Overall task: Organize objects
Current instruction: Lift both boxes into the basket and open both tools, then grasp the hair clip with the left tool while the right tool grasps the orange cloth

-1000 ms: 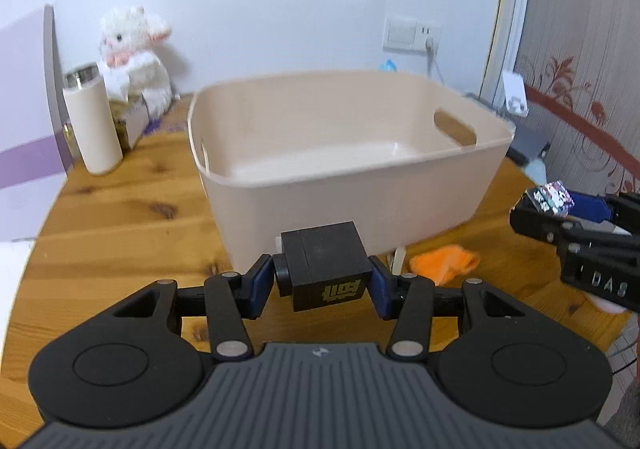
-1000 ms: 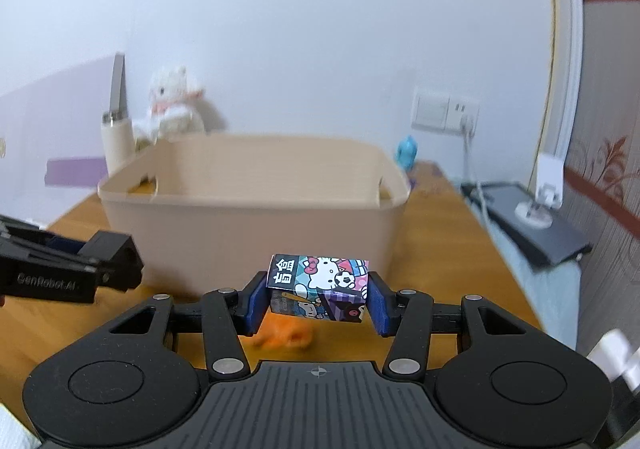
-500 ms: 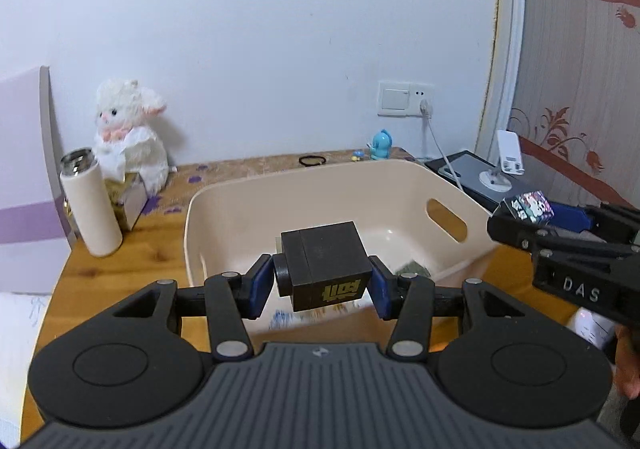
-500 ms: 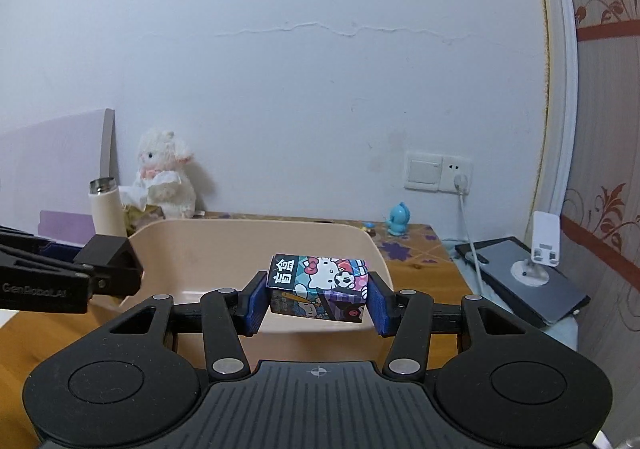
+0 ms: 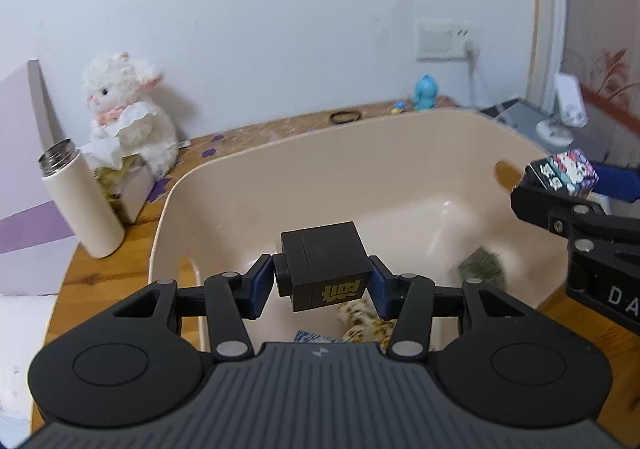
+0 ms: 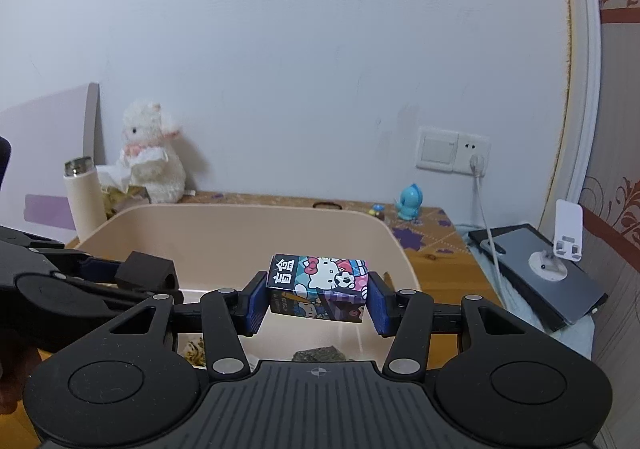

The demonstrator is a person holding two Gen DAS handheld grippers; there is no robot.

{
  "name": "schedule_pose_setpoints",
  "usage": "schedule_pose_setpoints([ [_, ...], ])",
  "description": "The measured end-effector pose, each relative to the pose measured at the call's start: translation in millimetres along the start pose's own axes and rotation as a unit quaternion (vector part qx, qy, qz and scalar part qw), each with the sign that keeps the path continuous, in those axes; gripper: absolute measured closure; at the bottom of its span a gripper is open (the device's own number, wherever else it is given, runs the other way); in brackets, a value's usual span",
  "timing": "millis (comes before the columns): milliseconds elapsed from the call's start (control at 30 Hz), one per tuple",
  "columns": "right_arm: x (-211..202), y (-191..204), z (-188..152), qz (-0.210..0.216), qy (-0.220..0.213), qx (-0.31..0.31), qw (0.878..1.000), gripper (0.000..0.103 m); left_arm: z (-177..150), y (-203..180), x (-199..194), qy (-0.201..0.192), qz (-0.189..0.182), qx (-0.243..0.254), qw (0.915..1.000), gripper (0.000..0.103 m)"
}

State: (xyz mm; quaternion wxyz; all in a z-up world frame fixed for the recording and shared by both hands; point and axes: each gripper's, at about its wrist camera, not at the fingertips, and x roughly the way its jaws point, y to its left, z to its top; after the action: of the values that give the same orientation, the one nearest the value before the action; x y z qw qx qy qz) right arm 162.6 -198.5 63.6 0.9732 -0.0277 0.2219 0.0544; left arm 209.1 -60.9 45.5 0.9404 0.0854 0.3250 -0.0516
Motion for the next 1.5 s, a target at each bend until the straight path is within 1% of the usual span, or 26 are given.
schedule_pose_setpoints([
  [100, 9.3, 5.8, -2.1, -0.001, 0.010, -0.003, 1.000, 0.056, -0.1, 2.3, 2.5, 0.012, -0.014, -0.010, 0.9998, 0.051],
  [167, 14.1, 9.0, -4.1, -0.004, 0.017, -0.003, 1.000, 0.053, 1.1, 3.2, 1.3, 0.012, -0.008, -0.010, 0.9998, 0.050],
  [233, 16.1, 10.7, -5.0, -0.006, 0.021, -0.001, 1.000, 0.046, 2.2, 5.6, -1.4, 0.012, -0.006, -0.010, 0.9999, 0.037],
  [267, 14.4, 11.1, -5.3, -0.006, 0.017, 0.001, 1.000, 0.045, 2.3, 7.1, -4.2, 0.011, -0.003, -0.013, 0.9999, 0.030],
  [300, 11.4, 10.7, -5.4, -0.007, 0.012, 0.003, 1.000, 0.043, 1.8, 9.4, -8.1, 0.006, 0.001, -0.014, 0.9999, 0.027],
  [333, 7.8, 9.6, -5.2, -0.007, 0.009, 0.003, 1.000, 0.039, 1.5, 10.7, -12.6, 0.002, 0.000, -0.015, 0.9999, 0.026],
  [400, -1.0, 7.3, -4.4, -0.008, 0.001, -0.001, 1.000, 0.037, 0.9, 13.8, -21.4, 0.001, -0.005, -0.018, 0.9998, 0.020],
  [500, -14.9, 4.3, -4.5, -0.014, -0.006, -0.010, 1.000, 0.033, -3.2, 16.0, -37.9, -0.006, -0.014, -0.019, 0.9997, 0.014],
  [567, -25.3, 0.3, -6.1, -0.014, -0.008, -0.012, 1.000, 0.028, -9.5, 16.4, -50.7, -0.015, -0.021, -0.017, 0.9995, 0.013],
  [667, -37.4, -4.2, -13.3, -0.009, 0.001, -0.017, 1.000, 0.027, -21.1, 15.1, -65.5, -0.013, -0.037, -0.009, 0.9992, 0.013],
  [833, -48.5, -7.4, -31.7, -0.012, 0.019, -0.037, 0.999, 0.027, -39.0, 7.4, -80.0, -0.009, -0.044, 0.013, 0.9989, 0.013],
  [867, -49.3, -8.4, -36.1, -0.013, 0.024, -0.039, 0.999, 0.027, -42.1, 5.8, -81.1, -0.008, -0.045, 0.017, 0.9988, 0.012],
  [933, -50.0, -11.0, -43.1, -0.015, 0.033, -0.042, 0.998, 0.027, -48.7, 0.7, -83.2, -0.009, -0.031, 0.032, 0.9990, 0.012],
  [1033, -46.4, -16.5, -53.8, -0.022, 0.050, -0.045, 0.997, 0.027, -57.8, -4.3, -79.4, 0.005, -0.038, 0.043, 0.9983, 0.012],
  [1200, -40.8, -23.3, -70.6, -0.020, 0.077, -0.046, 0.996, 0.027, -72.4, -11.7, -66.0, 0.038, -0.058, 0.038, 0.9969, 0.012],
  [1400, -30.3, -28.8, -83.7, -0.010, 0.104, -0.041, 0.994, 0.027, -83.5, -16.7, -39.5, 0.078, -0.079, 0.025, 0.9935, 0.012],
  [1500, -23.5, -30.1, -89.2, -0.001, 0.116, -0.040, 0.992, 0.027, -89.5, -18.9, -27.2, 0.092, -0.079, 0.025, 0.9923, 0.013],
])
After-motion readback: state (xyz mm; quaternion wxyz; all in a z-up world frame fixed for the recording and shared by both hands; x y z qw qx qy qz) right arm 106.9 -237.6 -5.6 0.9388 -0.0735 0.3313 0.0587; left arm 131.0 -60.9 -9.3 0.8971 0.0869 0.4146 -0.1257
